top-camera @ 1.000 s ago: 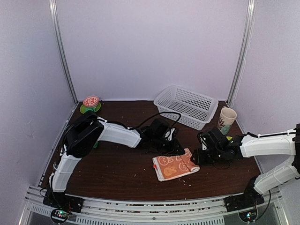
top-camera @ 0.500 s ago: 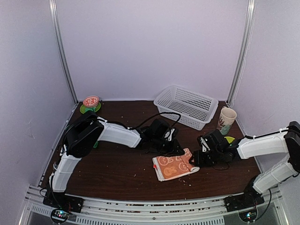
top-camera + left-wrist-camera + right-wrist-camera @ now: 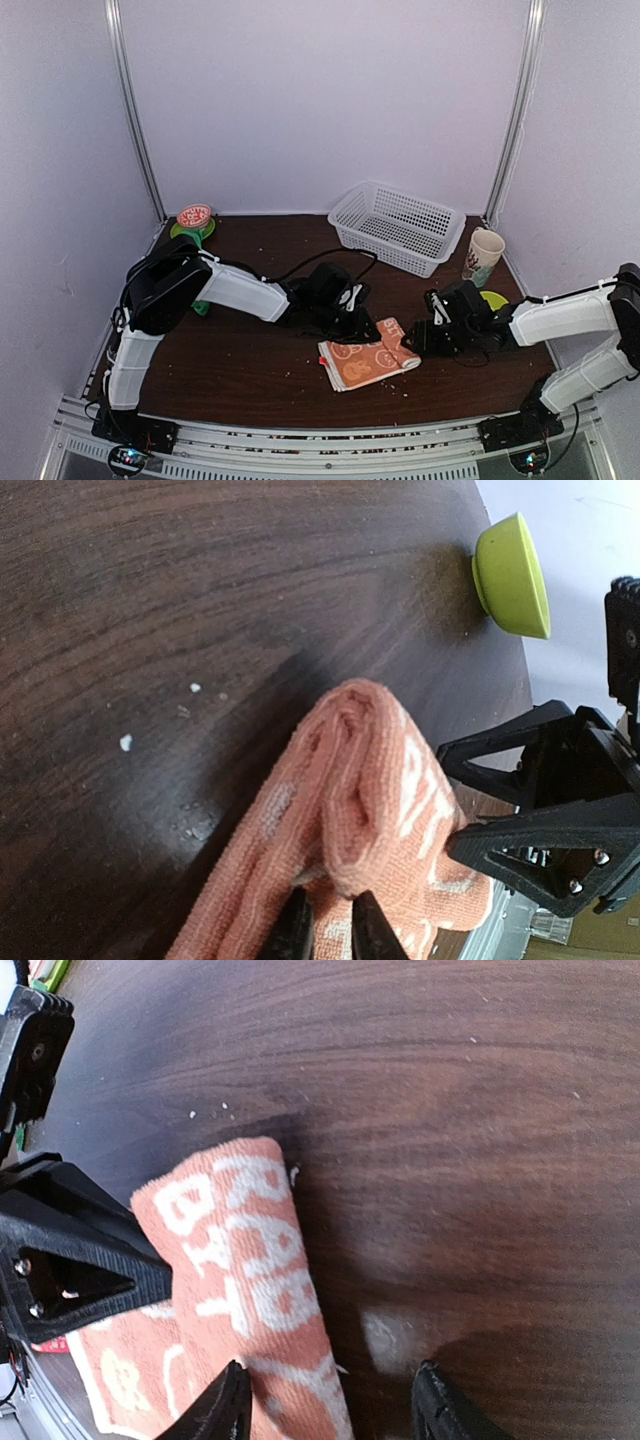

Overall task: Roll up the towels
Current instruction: Roll the towel at the center of the board.

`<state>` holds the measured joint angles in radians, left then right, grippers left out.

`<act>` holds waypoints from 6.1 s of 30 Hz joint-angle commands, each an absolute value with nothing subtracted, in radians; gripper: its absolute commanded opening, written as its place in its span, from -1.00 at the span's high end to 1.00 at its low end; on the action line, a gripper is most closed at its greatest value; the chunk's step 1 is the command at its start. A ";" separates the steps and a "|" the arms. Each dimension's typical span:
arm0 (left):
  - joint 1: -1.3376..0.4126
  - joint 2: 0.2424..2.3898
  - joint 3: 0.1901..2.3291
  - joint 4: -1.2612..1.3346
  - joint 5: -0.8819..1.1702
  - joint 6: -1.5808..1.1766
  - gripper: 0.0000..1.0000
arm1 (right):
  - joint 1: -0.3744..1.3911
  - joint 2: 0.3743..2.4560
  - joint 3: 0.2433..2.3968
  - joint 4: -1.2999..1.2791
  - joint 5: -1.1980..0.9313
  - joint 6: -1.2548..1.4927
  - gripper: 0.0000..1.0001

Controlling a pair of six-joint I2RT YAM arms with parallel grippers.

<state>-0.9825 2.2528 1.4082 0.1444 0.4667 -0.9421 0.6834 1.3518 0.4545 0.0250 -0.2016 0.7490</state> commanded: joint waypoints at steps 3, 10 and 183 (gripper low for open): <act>-0.994 2.249 1.397 0.194 0.433 -0.957 0.68 | 0.684 1.252 0.396 -0.140 -0.129 0.745 -0.12; -1.007 2.241 1.341 0.250 0.444 -0.965 0.68 | 0.685 1.128 0.358 -0.145 -0.131 0.791 -0.10; -1.022 2.257 1.460 0.096 0.440 -1.015 1.00 | 0.981 1.473 0.736 -0.335 0.154 0.659 1.00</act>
